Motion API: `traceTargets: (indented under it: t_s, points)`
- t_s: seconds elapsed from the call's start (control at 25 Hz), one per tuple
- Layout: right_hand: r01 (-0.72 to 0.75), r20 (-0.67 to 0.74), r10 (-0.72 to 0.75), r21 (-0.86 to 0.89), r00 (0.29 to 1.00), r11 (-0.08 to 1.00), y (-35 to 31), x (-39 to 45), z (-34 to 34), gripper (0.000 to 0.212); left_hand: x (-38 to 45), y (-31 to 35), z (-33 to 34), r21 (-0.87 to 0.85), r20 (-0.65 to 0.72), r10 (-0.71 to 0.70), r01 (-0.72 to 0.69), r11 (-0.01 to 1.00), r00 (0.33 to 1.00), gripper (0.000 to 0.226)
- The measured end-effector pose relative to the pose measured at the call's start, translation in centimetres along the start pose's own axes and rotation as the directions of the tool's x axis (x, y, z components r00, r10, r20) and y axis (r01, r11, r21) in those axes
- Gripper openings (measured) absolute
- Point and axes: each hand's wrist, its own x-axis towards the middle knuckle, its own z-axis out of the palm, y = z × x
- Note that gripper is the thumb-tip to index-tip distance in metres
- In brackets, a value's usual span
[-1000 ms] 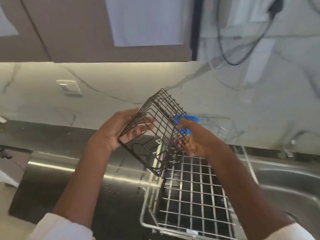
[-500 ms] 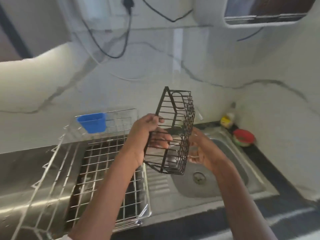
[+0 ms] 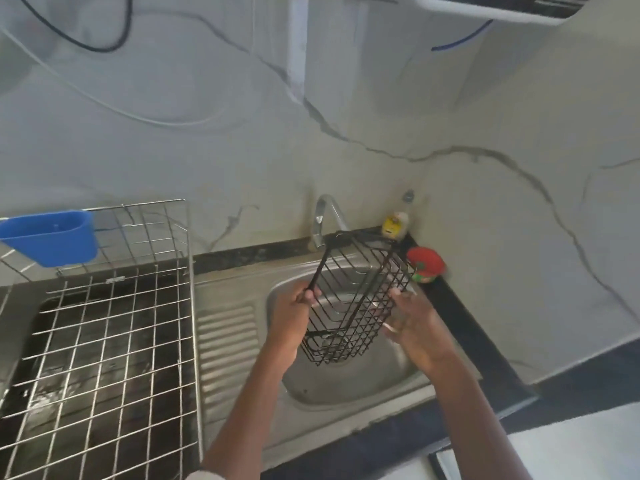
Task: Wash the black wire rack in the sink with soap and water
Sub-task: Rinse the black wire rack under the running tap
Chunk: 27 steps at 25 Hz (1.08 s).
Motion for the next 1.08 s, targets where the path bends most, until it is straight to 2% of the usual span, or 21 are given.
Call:
traceTargets:
  t_s: [0.08, 0.16, 0.28, 0.4, 0.52, 0.6, 0.68, 0.76, 0.88, 1.0, 1.08]
  points:
    - [-0.077, -0.038, 0.075, -0.048, 0.996, 0.996, 1.0, 1.9, -0.4, 0.094, 1.3, -1.7, 0.9, -0.027, -0.001, -0.138, 0.138, 0.99, 0.99, 0.024]
    - [-0.109, -0.055, 0.106, -0.052, 0.993, 0.993, 1.6, 3.9, -0.4, 0.096, 2.3, -3.2, 1.9, -0.039, -0.077, -0.247, 0.244, 0.969, 0.966, 0.025]
    - [-0.114, -0.017, 0.114, -0.039, 0.993, 0.993, 1.7, 7.6, -1.7, 0.094, 3.8, -4.8, 3.1, -0.002, -0.075, -0.251, 0.251, 0.968, 0.965, 0.027]
    - [-0.121, 0.031, 0.126, -0.12, 0.992, 0.985, 1.2, 10.9, -3.0, 0.097, 5.5, -5.9, 4.3, 0.106, -0.094, -0.244, 0.253, 0.962, 0.965, 0.026]
    - [-0.097, 0.062, 0.115, -0.241, 0.991, 0.966, 1.1, 13.5, -3.4, 0.099, 7.5, -6.7, 6.3, 0.119, -0.213, -0.315, 0.344, 0.931, 0.925, 0.024]
    - [-0.076, 0.078, 0.11, -0.346, 0.991, 0.935, 1.4, 15.2, -3.2, 0.083, 9.4, -6.3, 7.1, 0.115, -0.308, -0.336, 0.386, 0.915, 0.89, 0.02]
    - [-0.029, 0.084, 0.07, -0.408, 0.994, 0.913, 2.1, 16.4, -3.3, 0.052, 11.7, -5.0, 7.5, 0.118, -0.375, -0.322, 0.389, 0.914, 0.869, 0.021]
    - [-0.039, 0.018, 0.052, -0.427, 0.999, 0.904, 2.5, 16.9, -3.3, 0.04, 14.1, -3.5, 7.8, 0.164, -0.41, -0.245, 0.335, 0.928, 0.879, 0.023]
    - [-0.09, -0.082, 0.062, -0.406, 0.995, 0.909, 3.3, 17.8, -3.6, 0.039, 17.8, -1.4, 8.1, 0.296, -0.371, -0.153, 0.272, 0.915, 0.916, 0.024]
    - [-0.134, -0.174, 0.07, -0.394, 0.982, 0.909, 4.4, 18.1, -3.5, 0.047, 21.4, -0.1, 9.0, 0.535, -0.222, -0.106, 0.211, 0.818, 0.969, 0.026]
    - [-0.142, -0.203, 0.063, -0.4, 0.977, 0.905, 5.2, 18.3, -3.4, 0.049, 23.7, -0.5, 9.4, 0.627, -0.208, -0.091, 0.204, 0.752, 0.974, 0.026]
